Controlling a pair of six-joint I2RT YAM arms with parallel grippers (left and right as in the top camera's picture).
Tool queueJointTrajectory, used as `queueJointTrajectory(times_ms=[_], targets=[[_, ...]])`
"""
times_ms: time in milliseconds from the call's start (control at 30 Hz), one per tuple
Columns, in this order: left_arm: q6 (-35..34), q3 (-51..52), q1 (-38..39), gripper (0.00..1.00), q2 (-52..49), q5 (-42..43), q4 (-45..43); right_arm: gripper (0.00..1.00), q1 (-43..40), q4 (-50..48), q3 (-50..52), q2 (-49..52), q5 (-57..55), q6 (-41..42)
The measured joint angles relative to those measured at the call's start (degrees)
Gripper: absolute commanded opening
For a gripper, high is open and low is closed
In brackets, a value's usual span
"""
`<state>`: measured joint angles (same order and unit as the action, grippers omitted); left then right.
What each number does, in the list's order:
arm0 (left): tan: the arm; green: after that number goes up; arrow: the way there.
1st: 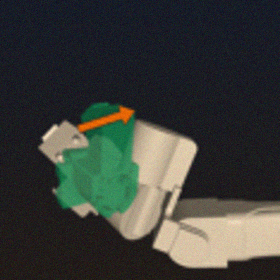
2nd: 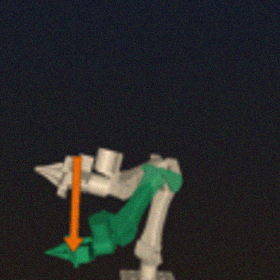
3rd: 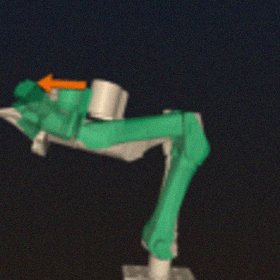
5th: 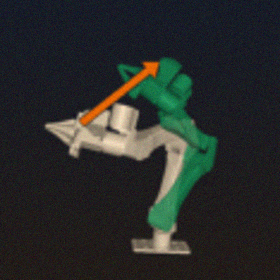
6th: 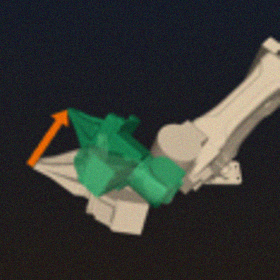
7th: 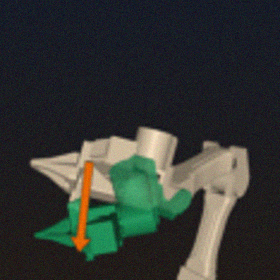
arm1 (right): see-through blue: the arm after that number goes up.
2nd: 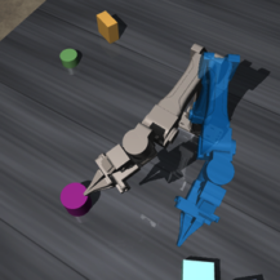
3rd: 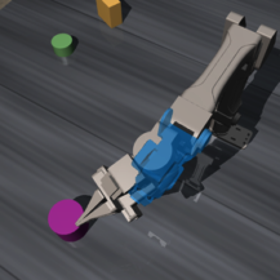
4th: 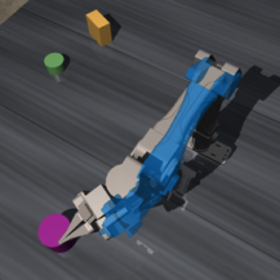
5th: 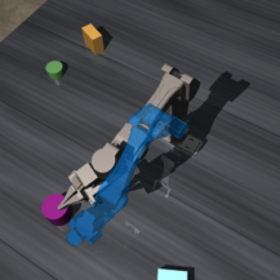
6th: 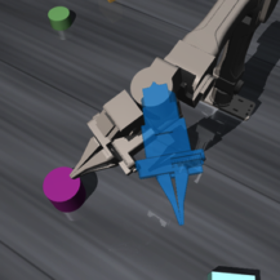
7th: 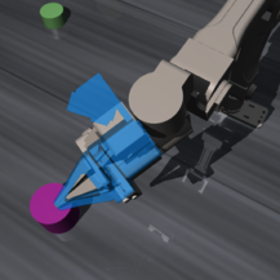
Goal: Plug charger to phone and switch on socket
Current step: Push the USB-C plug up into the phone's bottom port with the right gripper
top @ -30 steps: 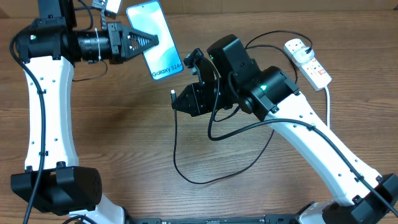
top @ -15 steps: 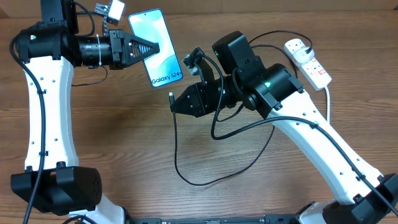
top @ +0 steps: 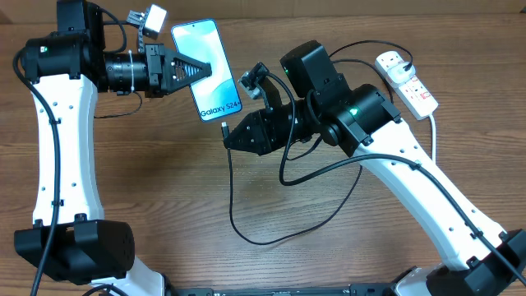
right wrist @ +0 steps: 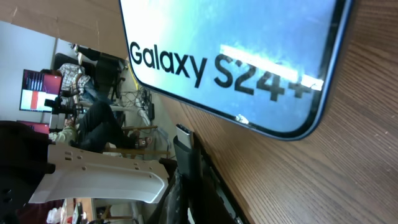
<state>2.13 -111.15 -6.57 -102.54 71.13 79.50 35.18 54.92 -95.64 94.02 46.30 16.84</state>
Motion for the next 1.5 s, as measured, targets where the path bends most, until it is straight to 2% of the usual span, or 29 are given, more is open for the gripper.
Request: queueJointTrajectory(times_ms=[233, 600, 1500], targets=[[0.07, 0.0, 0.0, 0.04, 0.0, 0.0, 0.55, 0.04, 0.0, 0.0, 0.0, 0.0, -0.26, 0.0], [4.31, 0.0, 0.0, 0.04, 0.0, 0.17, 3.04, 0.04, 0.0, -0.04, 0.0, 0.0, -1.09, 0.15], [4.52, 0.0, 0.0, 0.04, 0.0, 1.53, 2.99, 0.04, 0.0, -0.24, 0.0, 0.0, -1.64, 1.18]])
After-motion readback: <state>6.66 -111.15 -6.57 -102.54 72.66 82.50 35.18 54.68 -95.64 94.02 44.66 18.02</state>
